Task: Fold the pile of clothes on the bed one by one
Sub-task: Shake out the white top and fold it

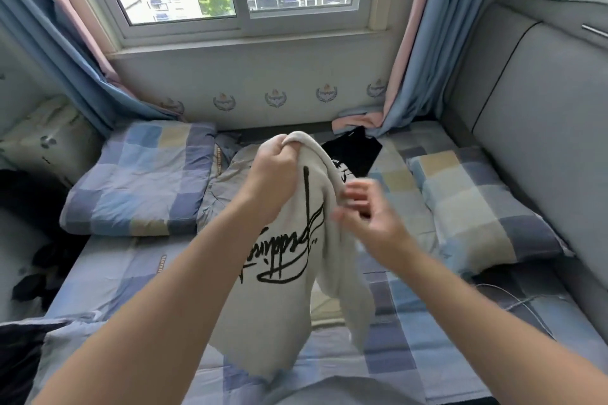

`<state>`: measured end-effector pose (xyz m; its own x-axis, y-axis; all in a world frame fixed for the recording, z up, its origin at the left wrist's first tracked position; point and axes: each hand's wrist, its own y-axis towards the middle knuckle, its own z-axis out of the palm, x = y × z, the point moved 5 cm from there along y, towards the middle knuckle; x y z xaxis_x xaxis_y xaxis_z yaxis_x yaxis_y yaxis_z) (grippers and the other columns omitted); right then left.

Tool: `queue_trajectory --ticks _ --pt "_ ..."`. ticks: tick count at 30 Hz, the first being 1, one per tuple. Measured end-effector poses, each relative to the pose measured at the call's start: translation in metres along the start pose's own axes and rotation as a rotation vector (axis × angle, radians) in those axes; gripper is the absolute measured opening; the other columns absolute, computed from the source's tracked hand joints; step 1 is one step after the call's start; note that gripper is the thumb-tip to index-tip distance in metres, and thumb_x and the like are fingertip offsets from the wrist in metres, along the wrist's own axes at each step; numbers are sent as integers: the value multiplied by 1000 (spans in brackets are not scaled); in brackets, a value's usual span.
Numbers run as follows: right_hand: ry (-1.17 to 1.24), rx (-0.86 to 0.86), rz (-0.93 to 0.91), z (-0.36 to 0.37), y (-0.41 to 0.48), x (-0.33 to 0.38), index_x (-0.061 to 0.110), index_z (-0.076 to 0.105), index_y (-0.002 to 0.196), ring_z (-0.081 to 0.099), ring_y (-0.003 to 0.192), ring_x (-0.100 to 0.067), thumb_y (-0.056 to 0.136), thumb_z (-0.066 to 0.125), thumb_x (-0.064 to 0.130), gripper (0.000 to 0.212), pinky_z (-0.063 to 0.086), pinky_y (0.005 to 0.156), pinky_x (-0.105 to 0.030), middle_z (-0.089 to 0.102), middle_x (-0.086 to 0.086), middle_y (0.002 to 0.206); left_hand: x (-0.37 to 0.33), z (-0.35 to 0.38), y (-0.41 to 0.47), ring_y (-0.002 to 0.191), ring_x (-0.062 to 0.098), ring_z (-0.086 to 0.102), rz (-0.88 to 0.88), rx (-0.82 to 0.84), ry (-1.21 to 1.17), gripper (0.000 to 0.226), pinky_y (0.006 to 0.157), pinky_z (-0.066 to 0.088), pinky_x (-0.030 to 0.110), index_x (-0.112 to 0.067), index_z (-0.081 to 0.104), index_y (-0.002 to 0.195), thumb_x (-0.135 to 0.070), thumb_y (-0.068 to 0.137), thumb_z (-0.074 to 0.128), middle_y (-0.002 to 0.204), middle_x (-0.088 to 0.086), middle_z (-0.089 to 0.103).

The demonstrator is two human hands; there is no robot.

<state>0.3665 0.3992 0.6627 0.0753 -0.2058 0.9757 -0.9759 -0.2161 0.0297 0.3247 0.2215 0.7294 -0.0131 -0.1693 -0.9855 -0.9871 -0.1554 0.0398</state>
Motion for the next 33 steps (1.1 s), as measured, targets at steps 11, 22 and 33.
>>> queue_trajectory --ticks 11,22,33 --pt "144 90 156 33 25 -13 15 70 108 73 94 -31 105 53 21 19 59 83 -55 76 -11 99 17 -51 26 80 18 55 27 -213 236 19 68 44 32 -17 57 89 -25 103 46 82 -2 57" --pt "611 -42 179 2 54 33 5 67 115 71 79 -22 106 46 21 28 62 69 -35 72 -15 99 95 16 -43 87 17 64 -38 370 282 43 79 51 40 -26 59 104 -66 87 61 95 -3 68" --pt "245 -377 192 -71 56 4 15 70 95 65 90 -24 103 56 29 22 53 79 -38 71 -10 95 28 -24 0 63 10 41 155 -145 83 29 59 36 32 -6 53 77 -15 105 49 69 0 49"
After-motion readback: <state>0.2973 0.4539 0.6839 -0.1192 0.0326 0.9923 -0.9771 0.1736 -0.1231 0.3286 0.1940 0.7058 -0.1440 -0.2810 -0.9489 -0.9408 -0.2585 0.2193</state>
